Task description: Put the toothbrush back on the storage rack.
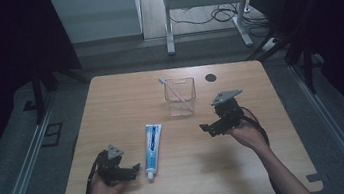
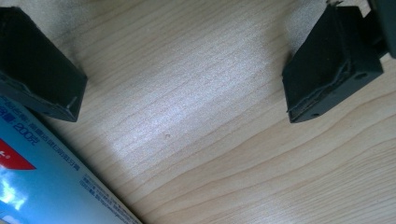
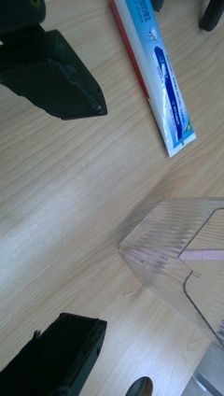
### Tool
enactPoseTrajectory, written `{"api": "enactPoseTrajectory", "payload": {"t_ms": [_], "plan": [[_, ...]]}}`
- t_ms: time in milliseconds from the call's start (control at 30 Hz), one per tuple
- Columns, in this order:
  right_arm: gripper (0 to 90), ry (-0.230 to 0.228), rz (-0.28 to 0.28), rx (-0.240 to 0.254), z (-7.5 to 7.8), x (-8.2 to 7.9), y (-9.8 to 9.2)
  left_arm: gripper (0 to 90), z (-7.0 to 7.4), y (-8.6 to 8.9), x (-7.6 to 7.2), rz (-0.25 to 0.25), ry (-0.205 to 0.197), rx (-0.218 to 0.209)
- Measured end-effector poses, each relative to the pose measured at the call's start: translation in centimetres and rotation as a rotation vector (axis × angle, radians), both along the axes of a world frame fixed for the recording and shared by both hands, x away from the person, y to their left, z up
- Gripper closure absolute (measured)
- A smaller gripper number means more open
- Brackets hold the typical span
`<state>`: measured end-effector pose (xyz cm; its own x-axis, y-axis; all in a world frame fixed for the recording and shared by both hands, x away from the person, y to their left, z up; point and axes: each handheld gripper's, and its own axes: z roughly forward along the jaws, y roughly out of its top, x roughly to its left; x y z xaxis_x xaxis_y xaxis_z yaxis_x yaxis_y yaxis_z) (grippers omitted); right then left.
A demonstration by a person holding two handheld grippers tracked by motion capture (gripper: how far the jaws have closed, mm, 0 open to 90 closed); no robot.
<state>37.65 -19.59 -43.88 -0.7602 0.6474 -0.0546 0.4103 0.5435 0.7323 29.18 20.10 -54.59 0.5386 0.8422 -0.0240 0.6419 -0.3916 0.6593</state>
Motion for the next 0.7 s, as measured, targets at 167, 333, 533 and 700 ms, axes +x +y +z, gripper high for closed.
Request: {"api": "enactPoseTrajectory", "payload": {"t_ms": [167,333,533,700], "plan": [[0.5,0.0,0.0,-0.002,-0.3,-0.6,-0.5,0.0,0.0,0.0,0.0,0.001,0.001,-0.002],[0.5,0.005,0.001,0.002,-0.7,-1.3,-1.0,0.0,0.0,0.0,0.0,0.001,0.001,-0.003],[0.5,0.013,-0.005,0.008,-1.2,-2.0,-1.7,0.0,0.0,0.0,0.0,-0.003,-0.001,0.0],[0.5,0.021,-0.009,0.015,-1.6,-2.6,-2.2,0.0,0.0,0.0,0.0,0.0,-0.001,-0.002]]}}
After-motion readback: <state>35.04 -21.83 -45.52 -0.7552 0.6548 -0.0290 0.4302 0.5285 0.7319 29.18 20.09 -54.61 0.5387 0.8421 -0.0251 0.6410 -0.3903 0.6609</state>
